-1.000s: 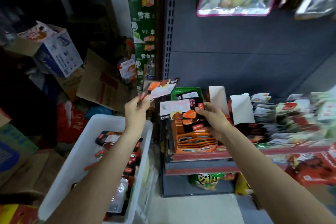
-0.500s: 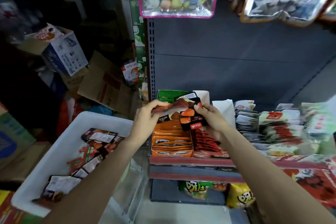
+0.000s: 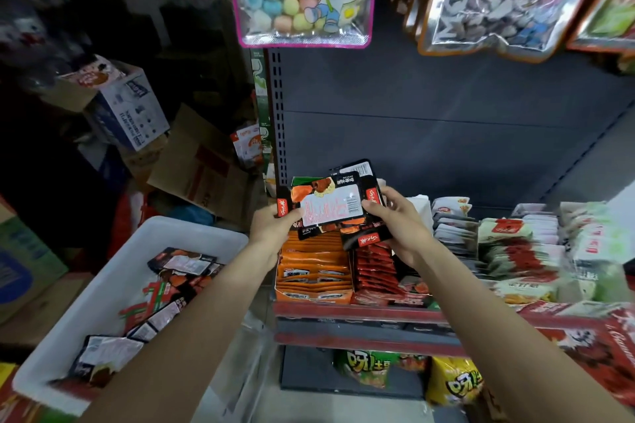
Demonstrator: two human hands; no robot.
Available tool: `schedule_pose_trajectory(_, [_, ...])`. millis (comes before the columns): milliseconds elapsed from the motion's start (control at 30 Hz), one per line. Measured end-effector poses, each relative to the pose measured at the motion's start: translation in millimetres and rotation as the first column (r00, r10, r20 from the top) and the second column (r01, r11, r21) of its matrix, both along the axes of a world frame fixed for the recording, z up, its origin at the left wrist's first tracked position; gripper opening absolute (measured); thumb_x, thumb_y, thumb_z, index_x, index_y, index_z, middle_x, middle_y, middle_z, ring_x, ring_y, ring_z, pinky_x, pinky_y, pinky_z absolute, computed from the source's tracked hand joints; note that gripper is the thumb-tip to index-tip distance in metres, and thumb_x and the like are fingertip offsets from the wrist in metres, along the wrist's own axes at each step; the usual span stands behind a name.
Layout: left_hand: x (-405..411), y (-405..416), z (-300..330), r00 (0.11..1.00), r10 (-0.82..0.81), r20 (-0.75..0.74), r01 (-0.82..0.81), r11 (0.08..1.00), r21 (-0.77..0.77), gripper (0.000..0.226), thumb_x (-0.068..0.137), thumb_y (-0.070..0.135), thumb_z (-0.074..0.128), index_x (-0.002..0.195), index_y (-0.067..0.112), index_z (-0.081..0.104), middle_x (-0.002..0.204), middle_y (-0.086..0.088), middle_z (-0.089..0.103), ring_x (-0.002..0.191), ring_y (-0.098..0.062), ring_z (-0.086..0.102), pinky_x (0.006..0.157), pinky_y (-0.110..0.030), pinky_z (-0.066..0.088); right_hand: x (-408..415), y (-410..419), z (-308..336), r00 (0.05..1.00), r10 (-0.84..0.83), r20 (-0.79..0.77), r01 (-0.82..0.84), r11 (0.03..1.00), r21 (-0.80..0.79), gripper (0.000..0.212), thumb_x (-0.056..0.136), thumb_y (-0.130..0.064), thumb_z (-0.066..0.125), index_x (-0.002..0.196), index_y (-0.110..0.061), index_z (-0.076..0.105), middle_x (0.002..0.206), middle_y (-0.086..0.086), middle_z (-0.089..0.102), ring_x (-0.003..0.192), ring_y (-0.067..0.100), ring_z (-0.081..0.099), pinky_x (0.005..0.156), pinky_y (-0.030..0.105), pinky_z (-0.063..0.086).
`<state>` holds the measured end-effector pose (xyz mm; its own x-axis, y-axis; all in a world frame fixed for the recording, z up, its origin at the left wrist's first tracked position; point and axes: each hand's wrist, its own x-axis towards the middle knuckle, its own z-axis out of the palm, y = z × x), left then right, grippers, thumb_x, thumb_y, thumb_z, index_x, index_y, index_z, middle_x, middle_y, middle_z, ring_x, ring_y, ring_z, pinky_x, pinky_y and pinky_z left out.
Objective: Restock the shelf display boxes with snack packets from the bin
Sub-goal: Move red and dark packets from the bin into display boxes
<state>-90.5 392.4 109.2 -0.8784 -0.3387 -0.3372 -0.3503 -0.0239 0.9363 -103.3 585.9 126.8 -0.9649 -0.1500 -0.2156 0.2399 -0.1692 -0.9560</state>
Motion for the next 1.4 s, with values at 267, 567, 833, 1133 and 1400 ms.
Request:
schedule_pose_trajectory(267, [11,-6,5,0.898,-0.351,-0.266,0.170,0.834,-0.525,0.092,0.073,0.020,0.080,0.144,0.027,0.022,0.147,-0.001,0.025,0.133,-0.013,0.030,0.109,-0.035,0.030,-1,2,1,0.996,-0.084,0.042,0.084,0.996,0.001,0.020,0.090,-0.004,0.056,0.108,-0.014,0.058,0.102,0.015,0.069,0.083,0.024,0.068,0.065,0.031,0.055])
schedule_pose_trajectory(567, [6,-11,9,0.923,-0.111,-0.370,-0.009,0.952,-0.307,0.057,0.084,0.010,0.068,0.136,0.012,0.044,0.117,0.003,0.062,0.102,-0.004,0.059,0.092,-0.026,0.048,-2,1,2,0.995,-0.093,0.038,0.093,0.996,0.014,0.016,0.090,-0.008,0.059,0.098,-0.022,0.060,0.095,0.009,0.069,0.073,0.019,0.068,0.052,0.026,0.052])
schedule_pose_trajectory(833, [-12,-34,33,0.792,-0.608,-0.056,0.425,0.616,-0.663,0.014,0.088,0.009,0.062,0.100,0.013,0.068,0.093,0.004,0.064,0.089,-0.011,0.057,0.064,-0.014,0.040,-10,6,10,0.972,0.052,-0.229,0.021,0.951,0.307,0.022,0.088,-0.005,0.062,0.110,-0.009,0.062,0.095,0.007,0.065,0.067,0.006,0.067,0.052,0.020,0.052])
schedule_pose_trajectory(1133, [-16,-2,49,0.813,-0.564,-0.149,0.307,0.631,-0.712,0.035,0.080,0.005,0.070,0.101,0.018,0.045,0.095,0.004,0.055,0.083,-0.009,0.056,0.067,-0.020,0.045,-6,-4,22,0.939,0.271,-0.213,-0.183,0.915,0.359,0.026,0.084,-0.007,0.067,0.107,-0.019,0.064,0.088,0.004,0.070,0.074,0.015,0.069,0.066,0.029,0.058])
schedule_pose_trajectory(1400, [-14,4,52,0.740,-0.672,-0.034,0.315,0.390,-0.865,0.034,0.087,0.002,0.056,0.113,0.016,0.039,0.108,-0.004,0.047,0.091,-0.016,0.051,0.083,-0.040,0.049,3,-12,17,0.916,0.369,-0.157,-0.310,0.900,0.308,0.036,0.081,0.000,0.068,0.109,-0.021,0.062,0.085,-0.005,0.073,0.079,0.010,0.071,0.065,0.018,0.053])
